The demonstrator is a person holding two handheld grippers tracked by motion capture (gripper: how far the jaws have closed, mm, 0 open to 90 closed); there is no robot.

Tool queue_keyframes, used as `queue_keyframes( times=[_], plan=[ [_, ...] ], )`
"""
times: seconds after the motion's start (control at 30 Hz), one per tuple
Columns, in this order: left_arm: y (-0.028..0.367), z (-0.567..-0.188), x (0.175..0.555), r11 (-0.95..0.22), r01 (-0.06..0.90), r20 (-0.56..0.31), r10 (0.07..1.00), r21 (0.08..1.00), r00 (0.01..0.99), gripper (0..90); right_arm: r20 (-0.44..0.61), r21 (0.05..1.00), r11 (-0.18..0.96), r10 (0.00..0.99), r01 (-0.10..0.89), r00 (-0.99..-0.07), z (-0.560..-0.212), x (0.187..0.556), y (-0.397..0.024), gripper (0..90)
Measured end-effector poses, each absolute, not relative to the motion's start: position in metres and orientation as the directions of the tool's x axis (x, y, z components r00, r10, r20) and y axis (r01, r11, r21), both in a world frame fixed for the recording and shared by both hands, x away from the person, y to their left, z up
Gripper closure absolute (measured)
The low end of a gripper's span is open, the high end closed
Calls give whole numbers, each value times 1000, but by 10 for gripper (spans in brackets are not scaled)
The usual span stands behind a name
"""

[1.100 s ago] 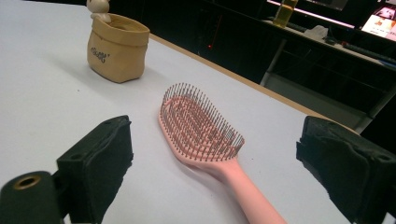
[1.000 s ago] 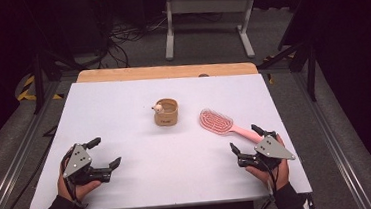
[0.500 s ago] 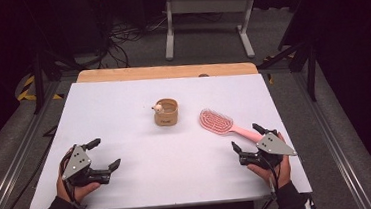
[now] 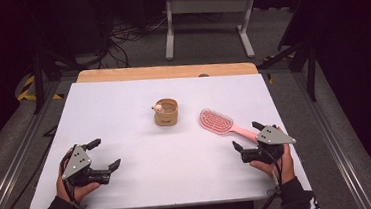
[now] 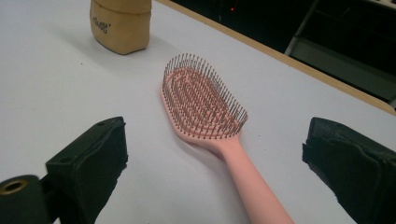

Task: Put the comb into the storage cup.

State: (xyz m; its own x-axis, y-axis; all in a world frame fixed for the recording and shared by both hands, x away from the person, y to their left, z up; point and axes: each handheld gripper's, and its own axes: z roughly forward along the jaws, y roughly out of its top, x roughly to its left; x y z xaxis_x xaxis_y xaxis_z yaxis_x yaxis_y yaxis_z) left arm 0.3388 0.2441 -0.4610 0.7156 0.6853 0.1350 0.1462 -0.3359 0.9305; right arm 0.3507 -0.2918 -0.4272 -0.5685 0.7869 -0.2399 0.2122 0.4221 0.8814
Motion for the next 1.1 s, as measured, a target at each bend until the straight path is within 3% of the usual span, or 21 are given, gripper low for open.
queue_keyframes(
  times=[0.47, 0.63, 1.1],
  plan=[
    [243, -462, 339, -341, 154, 131, 681, 927, 720, 72, -220, 774, 545, 709, 323, -670, -419, 378, -296, 86],
    [243, -462, 340, -348, 157, 131, 675, 924, 726, 73, -218, 754, 560, 706, 343, -674, -415, 388, -300, 119],
    [242, -463, 340, -360, 163, 131, 667, 919, 733, 76, -203, 668, 616, 692, 419, -693, -411, 430, -299, 106]
  ],
)
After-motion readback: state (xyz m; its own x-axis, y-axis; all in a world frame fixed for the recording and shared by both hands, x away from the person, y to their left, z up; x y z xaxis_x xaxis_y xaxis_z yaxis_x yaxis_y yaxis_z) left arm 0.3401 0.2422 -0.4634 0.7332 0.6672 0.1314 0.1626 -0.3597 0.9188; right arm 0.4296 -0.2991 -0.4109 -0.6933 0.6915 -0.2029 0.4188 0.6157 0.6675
